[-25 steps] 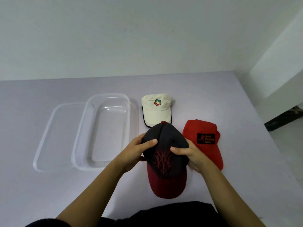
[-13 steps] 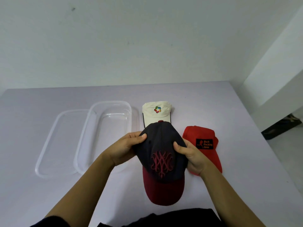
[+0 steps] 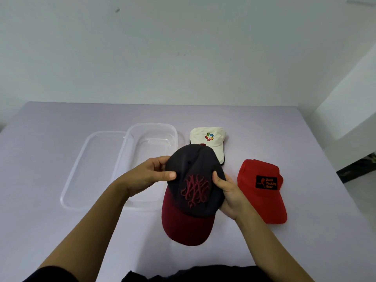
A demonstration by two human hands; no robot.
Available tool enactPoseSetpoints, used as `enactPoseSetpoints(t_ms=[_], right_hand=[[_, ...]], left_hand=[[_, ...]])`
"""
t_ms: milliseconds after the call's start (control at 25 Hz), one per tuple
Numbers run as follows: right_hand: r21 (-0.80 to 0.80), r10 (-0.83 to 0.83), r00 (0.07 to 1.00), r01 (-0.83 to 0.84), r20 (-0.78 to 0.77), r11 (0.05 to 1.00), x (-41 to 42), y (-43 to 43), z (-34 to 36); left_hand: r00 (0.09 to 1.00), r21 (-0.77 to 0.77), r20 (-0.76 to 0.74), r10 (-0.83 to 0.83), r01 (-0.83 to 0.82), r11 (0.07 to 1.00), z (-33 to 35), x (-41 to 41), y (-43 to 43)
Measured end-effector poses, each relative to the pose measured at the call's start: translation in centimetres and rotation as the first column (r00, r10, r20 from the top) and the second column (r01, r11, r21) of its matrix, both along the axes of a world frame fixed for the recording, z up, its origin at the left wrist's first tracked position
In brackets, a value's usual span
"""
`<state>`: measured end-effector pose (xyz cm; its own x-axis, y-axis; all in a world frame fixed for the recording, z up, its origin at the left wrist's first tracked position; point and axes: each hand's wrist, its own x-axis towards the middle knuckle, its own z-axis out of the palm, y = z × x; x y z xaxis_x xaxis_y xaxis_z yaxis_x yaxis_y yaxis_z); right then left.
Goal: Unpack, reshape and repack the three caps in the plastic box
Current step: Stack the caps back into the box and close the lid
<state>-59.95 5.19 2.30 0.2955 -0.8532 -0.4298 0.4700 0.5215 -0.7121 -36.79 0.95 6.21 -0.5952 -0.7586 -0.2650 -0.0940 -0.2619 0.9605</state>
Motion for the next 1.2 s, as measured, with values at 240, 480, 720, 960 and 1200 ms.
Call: enactPoseSetpoints(t_ms=[240, 480, 720, 960, 1200], right_hand=[[-0.085, 0.144, 0.977, -0.132, 0.154, 0.988, 5.6, 0.1, 1.2], [-0.129, 0.249, 0.937, -0.286, -0.246, 0.949, 9.8, -1.6, 2.2], [-0.118, 0.208, 0.946, -0.242, -0.247, 0.963, 12.7, -2.8, 1.4], [-0.139, -0.166, 0.735, 0.099, -0.658, 0.985, 13.8, -4.5, -1.4], [-0.016, -0.036, 0.467, 0.047, -0.884, 0.999, 15.7, -3.7, -6.5]], left_hand=[[0.988, 0.079, -0.157, 0.004, 0.008, 0.997, 0.4, 4.9, 0.2], [0.992, 0.087, 0.106, -0.07, 0.061, 0.994, 2.3, 10.5, -0.3], [0.983, 0.101, 0.182, 0.007, -0.026, 0.995, 2.4, 11.0, -1.8], [0.955, 0.068, 0.295, 0.033, -0.055, 0.996, 2.1, 12.2, -7.8], [0.901, 0.218, 0.425, -0.084, -0.012, 0.976, -4.1, 9.5, -11.9]])
